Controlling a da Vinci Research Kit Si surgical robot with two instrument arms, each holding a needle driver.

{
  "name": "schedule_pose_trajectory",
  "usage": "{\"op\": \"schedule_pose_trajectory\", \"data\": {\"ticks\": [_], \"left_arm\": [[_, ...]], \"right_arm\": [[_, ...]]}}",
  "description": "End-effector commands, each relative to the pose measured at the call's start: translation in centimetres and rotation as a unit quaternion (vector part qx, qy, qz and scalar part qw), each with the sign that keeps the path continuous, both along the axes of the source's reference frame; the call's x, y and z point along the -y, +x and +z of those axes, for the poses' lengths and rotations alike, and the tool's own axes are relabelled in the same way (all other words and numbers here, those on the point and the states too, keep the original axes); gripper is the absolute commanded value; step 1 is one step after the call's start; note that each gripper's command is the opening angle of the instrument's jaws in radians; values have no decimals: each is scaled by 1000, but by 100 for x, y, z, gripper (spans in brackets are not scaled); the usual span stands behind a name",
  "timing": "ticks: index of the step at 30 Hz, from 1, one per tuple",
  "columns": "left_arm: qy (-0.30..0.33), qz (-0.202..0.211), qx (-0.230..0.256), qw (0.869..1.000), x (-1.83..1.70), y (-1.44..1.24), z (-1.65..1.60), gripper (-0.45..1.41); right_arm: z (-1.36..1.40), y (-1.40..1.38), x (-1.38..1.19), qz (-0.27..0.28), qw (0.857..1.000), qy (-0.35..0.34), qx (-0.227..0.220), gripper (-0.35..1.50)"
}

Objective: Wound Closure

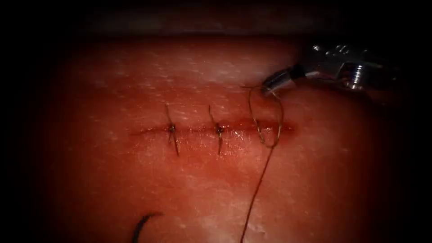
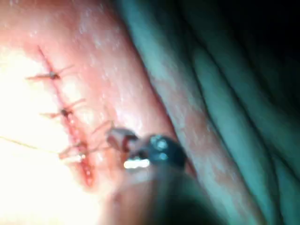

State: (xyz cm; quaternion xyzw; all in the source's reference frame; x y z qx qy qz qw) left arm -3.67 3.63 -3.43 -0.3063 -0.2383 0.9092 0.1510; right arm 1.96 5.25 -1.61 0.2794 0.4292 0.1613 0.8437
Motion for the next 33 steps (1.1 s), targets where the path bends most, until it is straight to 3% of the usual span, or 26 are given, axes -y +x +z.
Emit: {"op": "schedule_pose_trajectory", "data": {"ticks": [1, 6, 11, 20, 33], "left_arm": [[0, 1, 2, 1000, 6, -4, 2, -35], [-2, 11, 7, 1000, 45, 2, -30, -35], [-2, 13, 8, 1000, 57, 3, -42, -35], [-3, 16, 9, 1000, 74, 1, -58, -35], [2, 27, 12, 1000, 108, -15, -79, -35]], "right_arm": [[6, 10, -9, 0, 1000, -6, 1, -35], [10, 15, -24, -4, 999, -36, 19, -35], [12, 15, -28, -4, 998, -44, 36, -35], [29, 21, -9, 6, 998, -51, 46, -35], [49, 31, -13, 16, 997, -62, 52, -35]]}}
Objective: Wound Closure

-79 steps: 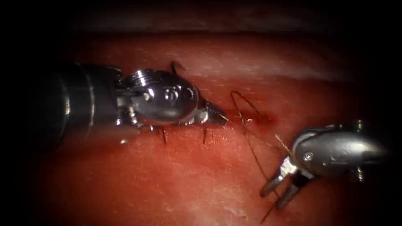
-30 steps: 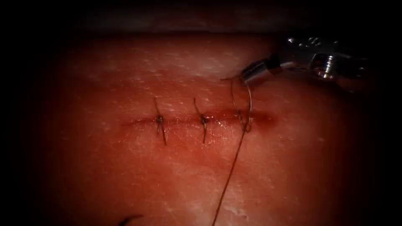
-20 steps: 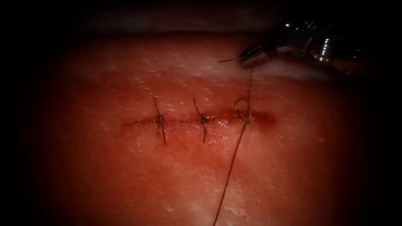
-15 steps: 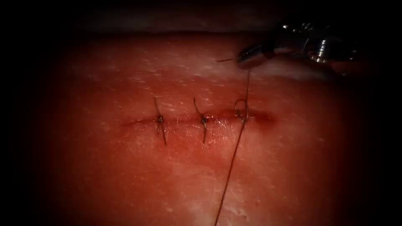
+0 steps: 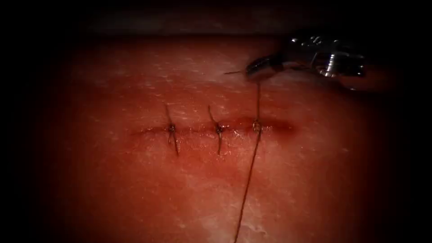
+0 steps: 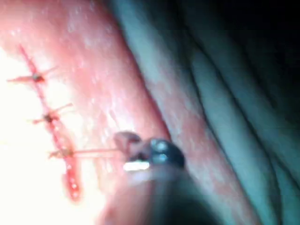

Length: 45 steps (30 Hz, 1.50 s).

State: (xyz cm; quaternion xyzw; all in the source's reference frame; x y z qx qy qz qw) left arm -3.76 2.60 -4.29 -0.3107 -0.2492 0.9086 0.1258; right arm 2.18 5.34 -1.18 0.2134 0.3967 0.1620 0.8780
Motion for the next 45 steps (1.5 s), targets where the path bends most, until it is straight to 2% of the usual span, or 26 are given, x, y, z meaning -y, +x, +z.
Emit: {"op": "schedule_pose_trajectory", "data": {"ticks": [1, 8, 17, 22, 24, 25, 26, 27, 28, 29, 32, 34, 35, 37, 38, 39, 41, 45], "left_arm": [[-1, 8, 4, 1000, 20, -7, 0, -35], [0, 13, 6, 1000, 35, -13, -10, -35], [5, 12, 8, 1000, 50, -19, -9, -35], [9, 11, 15, 1000, 39, -21, -13, -35], [0, -1, 17, 1000, 18, -20, -21, -35], [-2, -5, 16, 1000, 10, -20, -23, -35], [-4, -15, 17, 1000, -9, -19, -29, -35], [-4, -15, 17, 1000, -9, -19, -29, -35], [-10, -26, 15, 1000, -29, -17, -33, -35], [-10, -26, 15, 1000, -29, -17, -33, -35], [-36, -44, 10, 998, -85, -3, -36, -35], [-43, -52, 5, 998, -104, 6, -35, -35], [-47, -61, 4, 997, -125, 17, -33, -35], [-50, -66, 0, 997, -136, 24, -31, -35], [-61, -77, -9, 995, -159, 39, -27, -35], [-61, -77, -9, 995, -159, 39, -27, -35], [-75, -91, -25, 993, -191, 60, -18, -35], [-82, -97, -34, 991, -210, 73, -9, -35]], "right_arm": [[10, 13, -4, 4, 1000, -4, -1, -35], [12, 12, -10, 15, 1000, -11, 2, -35], [13, 6, -11, 33, 999, -16, 28, -35], [12, 6, -8, 21, 999, -7, 27, -35], [5, 3, -6, 25, 999, -9, 27, -35], [2, 2, -5, 37, 999, -18, 29, 2], [-9, -4, -4, 75, 996, -38, 26, 99], [-9, -4, -4, 75, 996, -38, 26, 99], [-21, -14, -5, 105, 994, -36, 16, 116], [-21, -14, -5, 105, 994, -36, 16, 116], [-53, -50, -7, 128, 990, -49, 19, 118], [-67, -68, -7, 147, 987, -53, 27, 123], [-76, -83, -5, 163, 985, -48, 26, 123], [-81, -91, -3, 173, 983, -49, 23, 124], [-87, -101, 7, 197, 979, -48, 20, 126], [-87, -101, 7, 197, 979, -48, 20, 126], [-92, -98, 21, 215, 976, -38, -3, 121], [-95, -87, 29, 223, 974, -36, -18, 114]]}}
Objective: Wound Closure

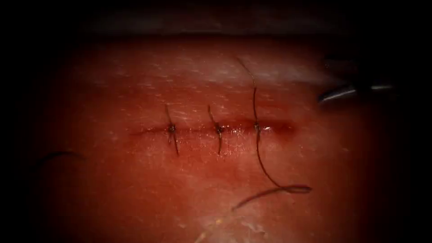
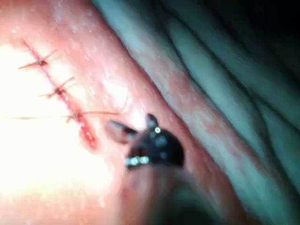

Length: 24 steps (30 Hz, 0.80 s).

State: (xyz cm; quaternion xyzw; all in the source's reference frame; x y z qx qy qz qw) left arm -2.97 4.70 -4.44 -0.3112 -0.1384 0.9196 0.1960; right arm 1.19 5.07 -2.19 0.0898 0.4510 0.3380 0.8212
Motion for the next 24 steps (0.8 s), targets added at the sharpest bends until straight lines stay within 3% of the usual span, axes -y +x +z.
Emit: {"op": "schedule_pose_trajectory", "data": {"ticks": [1, 3, 6, 8, 9, 10, 12, 20, 22, 24], "left_arm": [[-2, -7, -3, 1000, -13, 1, 13, -35], [-6, -15, -8, 1000, -27, 4, 23, -35], [-7, -18, -10, 1000, -34, 4, 32, -35], [-5, -24, -11, 1000, -46, 1, 49, -35], [-5, -25, -12, 1000, -49, 1, 54, -35], [-6, -27, -14, 1000, -53, 1, 59, -35], [-8, -32, -19, 999, -65, 2, 76, -35], [-14, -46, -30, 998, -85, -10, 136, -35], [-20, -44, -44, 998, -91, -29, 177, -35], [-21, -41, -50, 998, -93, -36, 196, -35]], "right_arm": [[5, 24, 5, 0, 1000, 2, -17, 104], [5, 40, 7, 2, 999, 5, -36, 86], [6, 53, 7, 5, 999, 2, -40, 81], [11, 75, 9, -2, 998, 3, -65, 50], [13, 81, 12, -11, 997, 6, -77, 10], [15, 84, 16, -23, 996, 9, -85, -12], [20, 88, 27, -35, 994, 35, -101, -35], [20, 81, 37, -6, 987, 64, -147, -35], [14, 80, 38, 5, 985, 62, -158, -35], [11, 79, 38, 7, 984, 61, -165, -35]]}}
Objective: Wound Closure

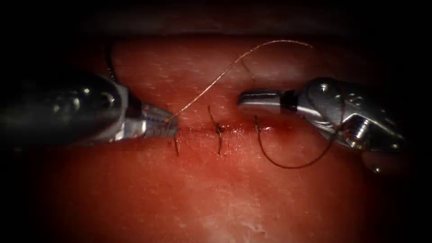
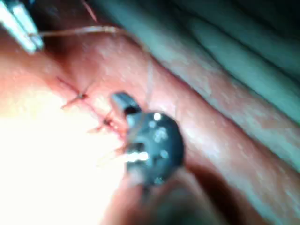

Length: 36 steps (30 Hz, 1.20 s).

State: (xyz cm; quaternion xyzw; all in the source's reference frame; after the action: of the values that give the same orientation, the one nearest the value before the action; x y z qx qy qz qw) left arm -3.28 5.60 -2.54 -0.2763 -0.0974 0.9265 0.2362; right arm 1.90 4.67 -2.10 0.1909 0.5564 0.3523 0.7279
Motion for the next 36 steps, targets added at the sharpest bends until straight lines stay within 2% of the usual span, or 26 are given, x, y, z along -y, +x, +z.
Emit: {"op": "schedule_pose_trajectory", "data": {"ticks": [1, 2, 4, 5, 10, 16, 19, 21, 23, 27, 28, 31, 32, 34, 36], "left_arm": [[0, 1, -6, 1000, -2, -8, 15, -35], [5, 2, -14, 1000, -2, -14, 36, -35], [7, 4, -21, 1000, -1, -17, 54, -35], [7, 4, -21, 1000, -1, -17, 54, -35], [11, 6, -39, 999, 4, -11, 95, -35], [17, 10, -42, 999, 10, -24, 113, -35], [24, 8, -40, 999, 15, -46, 114, -35], [26, 9, -40, 999, 19, -55, 113, -35], [28, 10, -41, 999, 21, -58, 112, -35], [33, 11, -43, 998, 28, -60, 108, -35], [34, 13, -41, 998, 31, -61, 106, -35], [35, 13, -40, 998, 33, -63, 100, -35], [34, 17, -38, 999, 32, -64, 94, -35], [35, 20, -37, 999, 29, -65, 90, -35], [36, 22, -34, 999, 26, -66, 87, -35]], "right_arm": [[2, 7, -1, 1, 1000, -1, -6, -35], [-2, 5, -1, 6, 1000, 1, -12, -35], [-5, 4, -1, 6, 1000, 3, -13, -35], [-5, 4, -1, 6, 1000, 3, -13, -35], [-15, -10, 3, 3, 1000, 4, -26, -35], [-19, -3, 0, 20, 999, 6, -46, -35], [-14, 8, -5, 40, 998, 7, -44, -35], [-9, 12, -8, 64, 997, 6, -30, -23], [-7, 13, -10, 76, 997, 6, -26, -20], [4, 16, -27, 123, 991, 1, 45, 14], [8, 18, -32, 123, 989, 5, 77, 26], [16, 18, -37, 118, 985, 11, 127, 39], [26, 17, -39, 111, 979, 17, 167, 42], [35, 16, -37, 107, 975, 19, 192, 49], [47, 16, -33, 98, 971, 23, 219, 73]]}}
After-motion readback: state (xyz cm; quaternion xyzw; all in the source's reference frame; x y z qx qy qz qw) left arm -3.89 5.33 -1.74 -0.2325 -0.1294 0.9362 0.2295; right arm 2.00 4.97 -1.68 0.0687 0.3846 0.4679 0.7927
